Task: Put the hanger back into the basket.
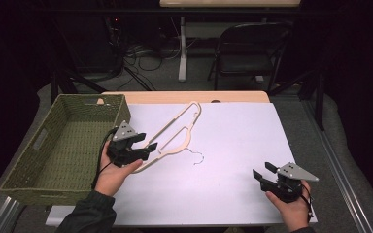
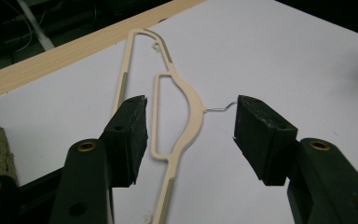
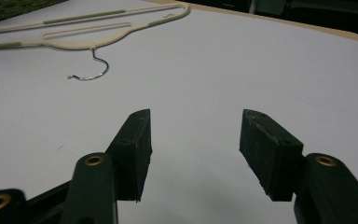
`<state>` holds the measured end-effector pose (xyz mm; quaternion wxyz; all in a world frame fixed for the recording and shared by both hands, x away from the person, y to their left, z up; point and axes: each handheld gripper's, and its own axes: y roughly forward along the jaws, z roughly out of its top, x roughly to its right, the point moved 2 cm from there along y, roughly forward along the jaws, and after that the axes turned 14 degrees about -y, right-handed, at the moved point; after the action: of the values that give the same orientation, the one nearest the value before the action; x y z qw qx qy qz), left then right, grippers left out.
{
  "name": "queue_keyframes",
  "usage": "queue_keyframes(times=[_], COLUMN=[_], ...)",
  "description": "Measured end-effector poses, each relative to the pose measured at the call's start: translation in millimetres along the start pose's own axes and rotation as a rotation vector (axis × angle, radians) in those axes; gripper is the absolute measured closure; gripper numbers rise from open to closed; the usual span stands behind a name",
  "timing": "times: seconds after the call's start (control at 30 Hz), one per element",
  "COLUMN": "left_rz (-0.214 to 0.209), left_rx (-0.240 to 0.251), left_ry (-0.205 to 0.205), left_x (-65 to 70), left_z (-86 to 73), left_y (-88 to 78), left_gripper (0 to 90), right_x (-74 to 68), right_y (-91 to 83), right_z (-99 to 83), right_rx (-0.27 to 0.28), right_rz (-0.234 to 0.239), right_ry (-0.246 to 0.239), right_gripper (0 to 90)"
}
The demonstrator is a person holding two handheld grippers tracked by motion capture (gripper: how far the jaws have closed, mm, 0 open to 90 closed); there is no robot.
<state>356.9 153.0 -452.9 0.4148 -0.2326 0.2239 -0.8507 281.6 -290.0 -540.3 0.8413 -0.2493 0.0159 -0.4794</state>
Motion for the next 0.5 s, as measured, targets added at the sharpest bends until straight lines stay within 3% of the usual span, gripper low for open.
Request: queue_keyframes(times=[0.23, 0.5], left_rz=[0.037, 0.040], left_rx=[-0.049, -0.127], left_ry=[0.005, 0.012], left_x=[-2.4, -2.0], left_z=[7.1, 12.5], left_y=[15.4, 30.8], left_gripper=[45.1, 45.5], right_x=[1.1, 1.3], right_y=[-0.9, -0.2], right_z=[-0.7, -1.0], right_rx=[-0.004, -0.006], right_rz=[-0.002, 0.004], right_ry=[0.002, 0.005], right_gripper=[43.3, 43.3])
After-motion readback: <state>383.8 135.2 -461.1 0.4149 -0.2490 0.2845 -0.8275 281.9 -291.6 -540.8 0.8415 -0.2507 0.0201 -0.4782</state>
